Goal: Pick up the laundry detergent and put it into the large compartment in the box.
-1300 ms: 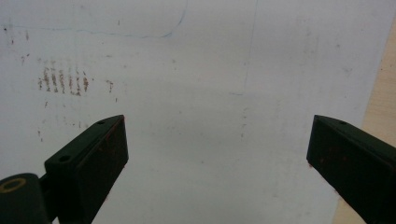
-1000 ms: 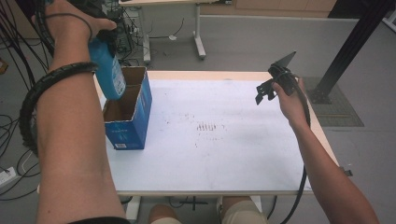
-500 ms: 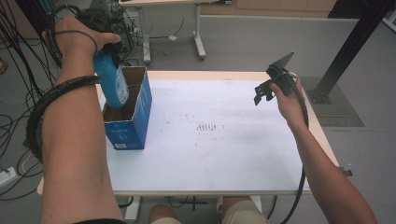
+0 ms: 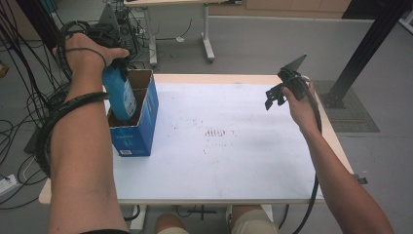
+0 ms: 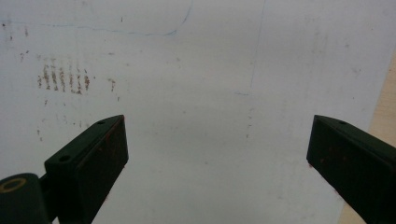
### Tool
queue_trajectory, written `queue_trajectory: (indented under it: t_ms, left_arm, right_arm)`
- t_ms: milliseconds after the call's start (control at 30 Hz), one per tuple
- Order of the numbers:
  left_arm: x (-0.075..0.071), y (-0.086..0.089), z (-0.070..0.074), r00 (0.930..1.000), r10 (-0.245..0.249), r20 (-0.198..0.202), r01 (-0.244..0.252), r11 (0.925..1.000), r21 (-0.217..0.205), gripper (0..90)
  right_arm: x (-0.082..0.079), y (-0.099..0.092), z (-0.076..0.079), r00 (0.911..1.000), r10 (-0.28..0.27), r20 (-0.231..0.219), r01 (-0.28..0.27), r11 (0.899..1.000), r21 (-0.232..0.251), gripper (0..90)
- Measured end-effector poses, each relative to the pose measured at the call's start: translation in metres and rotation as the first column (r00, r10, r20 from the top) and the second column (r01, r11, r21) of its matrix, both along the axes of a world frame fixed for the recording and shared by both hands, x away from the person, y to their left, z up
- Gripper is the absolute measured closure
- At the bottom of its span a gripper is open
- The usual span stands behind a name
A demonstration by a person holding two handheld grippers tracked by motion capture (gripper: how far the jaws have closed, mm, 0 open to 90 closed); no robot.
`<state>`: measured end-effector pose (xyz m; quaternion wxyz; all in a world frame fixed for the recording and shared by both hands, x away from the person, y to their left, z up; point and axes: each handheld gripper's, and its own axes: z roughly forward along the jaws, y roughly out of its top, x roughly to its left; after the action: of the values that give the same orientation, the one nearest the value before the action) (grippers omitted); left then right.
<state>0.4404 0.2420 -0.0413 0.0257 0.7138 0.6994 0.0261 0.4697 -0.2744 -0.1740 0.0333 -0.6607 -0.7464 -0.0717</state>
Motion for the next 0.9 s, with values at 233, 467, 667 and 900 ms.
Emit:
queue_trajectory:
  t_ms: [233, 467, 667, 900]
  left_arm:
    - [0.000, 0.000, -0.013, 1.0000, -0.002, 0.002, 0.002, 1.0000, -0.006, 38.1]
    - [-0.001, 0.000, -0.031, 1.0000, -0.003, 0.001, 0.003, 1.0000, -0.009, 38.1]
    - [-0.002, 0.000, -0.045, 1.0000, 0.001, -0.005, -0.001, 1.0000, -0.006, 38.1]
    - [-0.004, 0.000, -0.057, 1.0000, 0.003, -0.005, -0.003, 1.0000, -0.004, 38.1]
  right_arm:
    - [0.001, 0.002, -0.001, 1.0000, 0.000, 0.000, 0.000, 1.000, -0.003, 5.5]
    - [0.000, 0.003, -0.001, 1.0000, -0.001, 0.003, 0.001, 1.000, -0.004, 5.5]
    - [0.000, 0.003, 0.000, 1.0000, 0.002, 0.005, -0.002, 1.000, -0.008, 5.5]
    - [0.000, 0.004, -0.001, 1.0000, 0.000, 0.005, 0.000, 1.000, -0.007, 5.5]
